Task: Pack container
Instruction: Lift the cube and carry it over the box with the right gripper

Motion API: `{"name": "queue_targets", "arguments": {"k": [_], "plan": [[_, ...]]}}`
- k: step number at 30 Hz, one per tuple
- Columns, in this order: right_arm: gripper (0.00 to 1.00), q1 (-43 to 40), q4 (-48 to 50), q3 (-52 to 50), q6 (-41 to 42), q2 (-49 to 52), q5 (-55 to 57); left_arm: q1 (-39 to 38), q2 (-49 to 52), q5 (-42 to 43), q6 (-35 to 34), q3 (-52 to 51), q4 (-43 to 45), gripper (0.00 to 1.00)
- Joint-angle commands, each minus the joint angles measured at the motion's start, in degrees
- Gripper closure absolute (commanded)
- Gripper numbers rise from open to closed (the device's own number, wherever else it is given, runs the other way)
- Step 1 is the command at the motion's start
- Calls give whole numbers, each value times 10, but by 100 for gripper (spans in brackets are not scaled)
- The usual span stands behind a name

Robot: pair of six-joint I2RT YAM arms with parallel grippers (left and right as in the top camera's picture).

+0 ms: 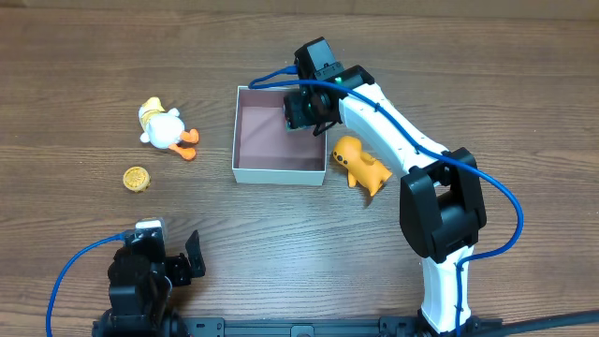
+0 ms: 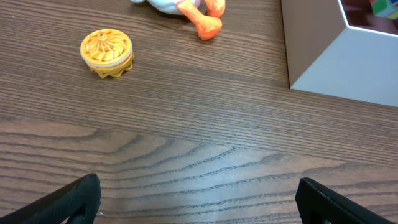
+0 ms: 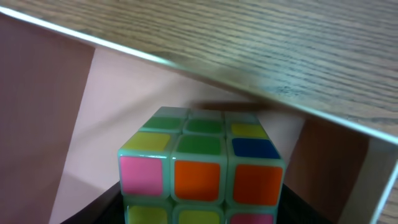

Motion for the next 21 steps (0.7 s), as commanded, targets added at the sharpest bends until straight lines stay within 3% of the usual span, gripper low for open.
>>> {"name": "queue_targets", "arguments": {"k": [1, 2, 5, 14, 21], "plan": [[69, -2, 10, 14, 11, 1, 18, 3, -4, -2, 12, -2, 3, 0], [59, -2, 13, 14, 11, 1, 17, 3, -4, -2, 12, -2, 3, 0], [50, -2, 19, 14, 11, 1, 11, 3, -4, -2, 12, -2, 3, 0], [29, -2, 27, 14, 8, 0, -2, 3, -4, -2, 12, -2, 3, 0], [21, -2, 28, 15, 8, 0, -5, 3, -4, -2, 12, -2, 3, 0]]}}
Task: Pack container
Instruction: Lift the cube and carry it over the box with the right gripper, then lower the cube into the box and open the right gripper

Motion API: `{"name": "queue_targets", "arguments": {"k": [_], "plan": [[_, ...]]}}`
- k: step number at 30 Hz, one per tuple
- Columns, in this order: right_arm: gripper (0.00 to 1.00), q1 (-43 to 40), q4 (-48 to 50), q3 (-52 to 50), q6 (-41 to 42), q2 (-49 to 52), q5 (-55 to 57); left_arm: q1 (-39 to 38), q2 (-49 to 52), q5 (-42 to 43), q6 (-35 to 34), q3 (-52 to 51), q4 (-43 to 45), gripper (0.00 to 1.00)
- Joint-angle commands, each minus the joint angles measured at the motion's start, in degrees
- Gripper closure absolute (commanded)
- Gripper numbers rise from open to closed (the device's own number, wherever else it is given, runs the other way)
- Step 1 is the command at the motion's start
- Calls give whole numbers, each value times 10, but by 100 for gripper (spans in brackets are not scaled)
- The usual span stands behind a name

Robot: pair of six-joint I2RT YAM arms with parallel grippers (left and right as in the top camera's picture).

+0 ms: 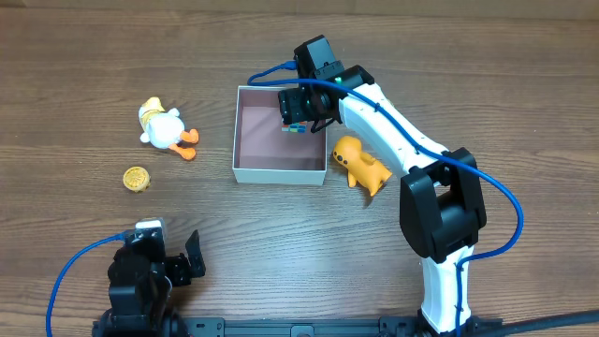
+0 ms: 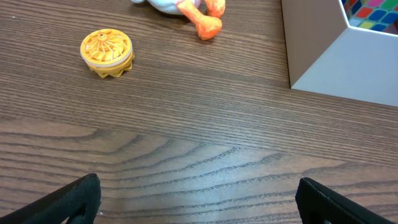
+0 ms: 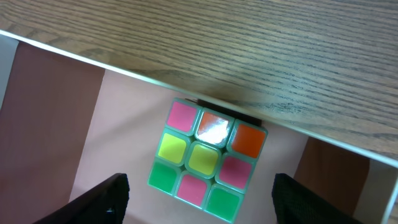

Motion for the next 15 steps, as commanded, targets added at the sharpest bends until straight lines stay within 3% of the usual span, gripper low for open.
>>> {"name": "queue_targets", "arguments": {"k": [1, 6, 15], "plan": [[20, -2, 4, 15, -2, 0, -10, 3, -4, -2, 12, -2, 3, 0], [11, 12, -11, 36, -7, 0, -41, 3, -4, -2, 12, -2, 3, 0], [10, 64, -19, 64, -46, 0, -40, 3, -4, -2, 12, -2, 3, 0]]}}
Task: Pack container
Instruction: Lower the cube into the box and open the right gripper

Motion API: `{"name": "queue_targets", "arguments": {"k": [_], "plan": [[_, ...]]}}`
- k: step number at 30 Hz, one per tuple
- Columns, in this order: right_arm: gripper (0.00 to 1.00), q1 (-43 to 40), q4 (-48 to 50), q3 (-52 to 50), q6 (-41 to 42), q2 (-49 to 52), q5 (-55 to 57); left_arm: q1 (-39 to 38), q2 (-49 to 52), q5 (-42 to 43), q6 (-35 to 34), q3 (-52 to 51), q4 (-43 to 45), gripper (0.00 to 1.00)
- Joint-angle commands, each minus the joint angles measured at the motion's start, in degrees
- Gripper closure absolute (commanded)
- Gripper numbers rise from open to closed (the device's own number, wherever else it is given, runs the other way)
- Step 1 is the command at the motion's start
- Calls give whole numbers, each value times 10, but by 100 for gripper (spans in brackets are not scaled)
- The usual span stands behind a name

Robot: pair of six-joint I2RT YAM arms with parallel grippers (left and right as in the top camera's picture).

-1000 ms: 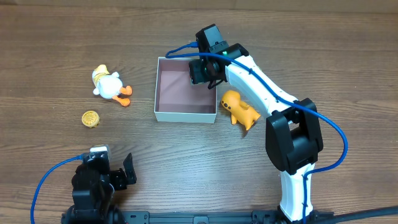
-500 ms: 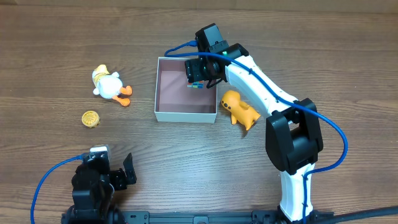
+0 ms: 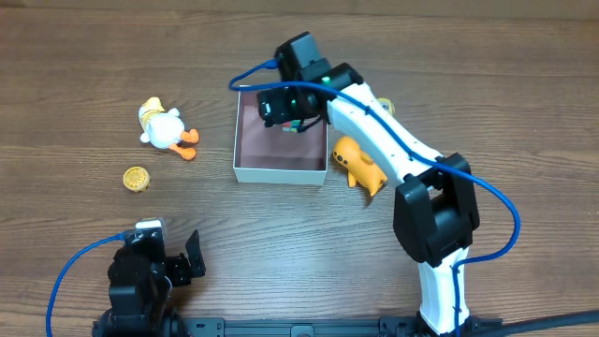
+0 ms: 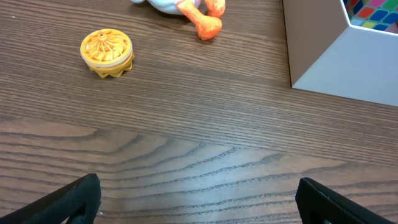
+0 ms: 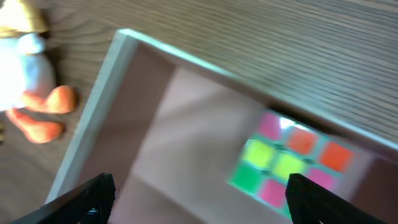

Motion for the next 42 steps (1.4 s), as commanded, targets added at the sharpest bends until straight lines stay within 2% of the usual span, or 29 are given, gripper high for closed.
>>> {"name": "queue_targets", "arguments": {"k": [1, 2, 4, 6, 8, 9, 10, 11, 13, 20, 29, 42], "plan": [[10, 22, 2, 18, -21, 0, -3, 3, -4, -2, 12, -2, 3, 0], [10, 23, 4, 18, -21, 0, -3, 3, -4, -2, 12, -2, 3, 0], [18, 24, 12, 18, -21, 0, -3, 3, -4, -2, 12, -2, 3, 0], [37, 24, 18, 18, -21, 0, -3, 3, -4, -2, 12, -2, 3, 0], [67, 23, 28, 17, -21, 0, -3, 3, -4, -2, 12, -2, 3, 0], [76, 23, 31, 17, -21, 0, -3, 3, -4, -2, 12, -2, 3, 0], [80, 23, 35, 17, -21, 0, -3, 3, -4, -2, 12, -2, 3, 0], [90, 23, 43, 17, -21, 3, -3, 3, -4, -2, 12, -2, 3, 0], [96, 23, 49, 17, -21, 7, -3, 3, -4, -2, 12, -2, 3, 0], [96, 23, 58, 17, -21, 49, -3, 3, -4, -2, 12, -2, 3, 0], [96, 10, 87, 17, -21, 54, -3, 3, -4, -2, 12, -2, 3, 0], [96, -2, 73, 17, -21, 74, -3, 3, -4, -2, 12, -2, 3, 0]]}}
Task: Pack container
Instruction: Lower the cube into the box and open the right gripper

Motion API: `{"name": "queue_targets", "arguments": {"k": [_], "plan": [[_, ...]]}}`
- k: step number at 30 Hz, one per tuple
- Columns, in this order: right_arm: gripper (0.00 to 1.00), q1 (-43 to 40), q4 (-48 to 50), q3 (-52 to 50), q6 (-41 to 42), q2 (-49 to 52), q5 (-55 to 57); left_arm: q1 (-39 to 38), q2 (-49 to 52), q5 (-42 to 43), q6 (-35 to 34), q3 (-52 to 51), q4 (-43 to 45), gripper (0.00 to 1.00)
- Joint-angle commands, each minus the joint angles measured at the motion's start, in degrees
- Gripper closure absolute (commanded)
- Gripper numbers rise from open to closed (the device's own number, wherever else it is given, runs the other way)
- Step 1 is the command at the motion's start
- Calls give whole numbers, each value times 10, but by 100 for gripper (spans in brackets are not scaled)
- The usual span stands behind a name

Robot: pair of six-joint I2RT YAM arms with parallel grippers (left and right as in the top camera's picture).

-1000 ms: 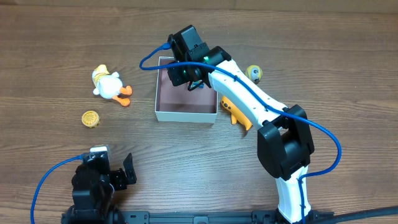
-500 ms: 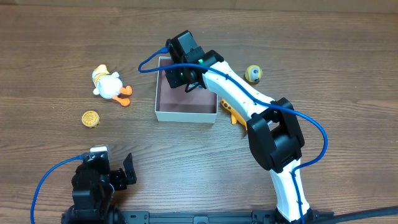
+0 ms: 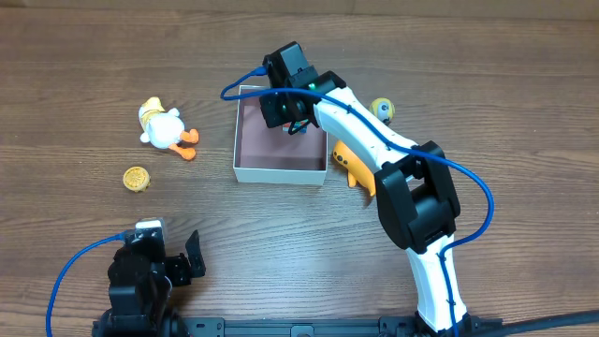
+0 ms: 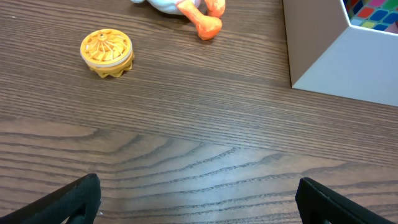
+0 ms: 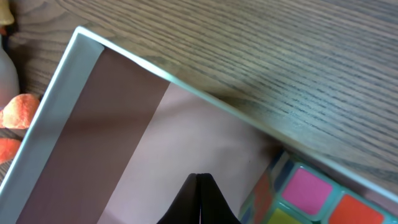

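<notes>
The white box [image 3: 279, 171] with a pink inside stands mid-table. A colour cube [image 5: 303, 194] lies in its far right corner, also showing in the left wrist view as a cube [image 4: 372, 11]. My right gripper [image 5: 199, 181] is shut on nothing, low inside the box [image 5: 69, 118] just left of the cube; overhead it is the right gripper [image 3: 287, 110] at the far wall. A white duck [image 3: 166, 128], a gold disc [image 3: 137, 178] and an orange toy [image 3: 361, 165] lie outside. My left gripper [image 4: 199, 200] is open near the front edge.
A small yellow round toy [image 3: 382, 109] lies right of the box, behind the right arm. The gold disc [image 4: 107, 52] and the duck's orange feet [image 4: 206, 23] lie ahead of the left gripper, with the box wall [image 4: 329, 62] to the right.
My right gripper was wide open over the box and is now shut on nothing, lower and beside the cube. The small yellow toy has come into view. The left arm is unmoved.
My right gripper held the colour cube over the box's far right corner. Then it was open with the cube lying in the box. Then it stood open farther left over the box, and now it is shut and empty there.
</notes>
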Motion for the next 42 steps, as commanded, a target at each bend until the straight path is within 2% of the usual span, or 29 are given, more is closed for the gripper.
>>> {"name": "queue_targets", "arguments": {"k": [1, 21, 42], "plan": [[96, 1, 4, 12, 0, 5, -1, 3, -4, -2, 12, -2, 3, 0], [96, -12, -38, 12, -1, 6, 64, 3, -4, -2, 12, -2, 3, 0], [96, -19, -15, 12, -33, 6, 66, 3, -4, -2, 12, -2, 3, 0]]}}
